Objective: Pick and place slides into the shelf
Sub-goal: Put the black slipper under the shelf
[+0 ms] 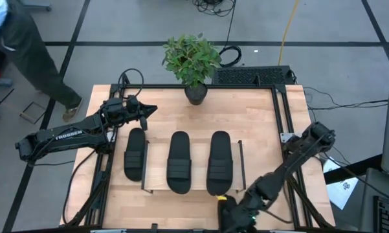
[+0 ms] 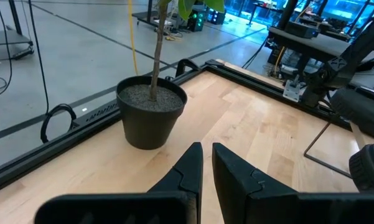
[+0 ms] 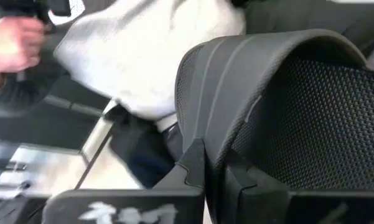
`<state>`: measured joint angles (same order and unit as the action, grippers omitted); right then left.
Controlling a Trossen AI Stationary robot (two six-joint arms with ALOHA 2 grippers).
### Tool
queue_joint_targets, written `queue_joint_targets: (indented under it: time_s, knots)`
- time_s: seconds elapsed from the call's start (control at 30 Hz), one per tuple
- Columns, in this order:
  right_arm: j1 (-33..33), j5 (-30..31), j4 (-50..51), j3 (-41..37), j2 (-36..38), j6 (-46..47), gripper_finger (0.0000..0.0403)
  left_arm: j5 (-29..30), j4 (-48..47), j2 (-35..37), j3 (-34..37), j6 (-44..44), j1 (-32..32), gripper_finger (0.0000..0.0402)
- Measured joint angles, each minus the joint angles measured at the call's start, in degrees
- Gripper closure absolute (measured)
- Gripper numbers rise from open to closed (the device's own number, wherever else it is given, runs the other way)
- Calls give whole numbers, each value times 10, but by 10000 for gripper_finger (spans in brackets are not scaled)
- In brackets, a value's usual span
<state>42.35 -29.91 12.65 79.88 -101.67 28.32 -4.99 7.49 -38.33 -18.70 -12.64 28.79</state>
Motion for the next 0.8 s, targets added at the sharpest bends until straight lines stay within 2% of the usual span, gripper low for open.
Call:
queue_joint_targets:
  time_s: [0.17,0.33,0.47,0.63,0.8]
  knots:
    - [23,-32,-43,-29,3,12,402,0,0,0,0,-2,0,366]
    - [14,-52,-118,-91,2,34,402,0,0,0,0,-14,0,366]
    - [5,-91,-191,-150,2,71,402,0,0,0,0,-14,0,366]
    - [-11,-92,-263,-206,2,101,402,0,0,0,0,-14,0,366]
    - [-25,-92,-316,-228,3,97,402,0,0,0,0,-14,0,366]
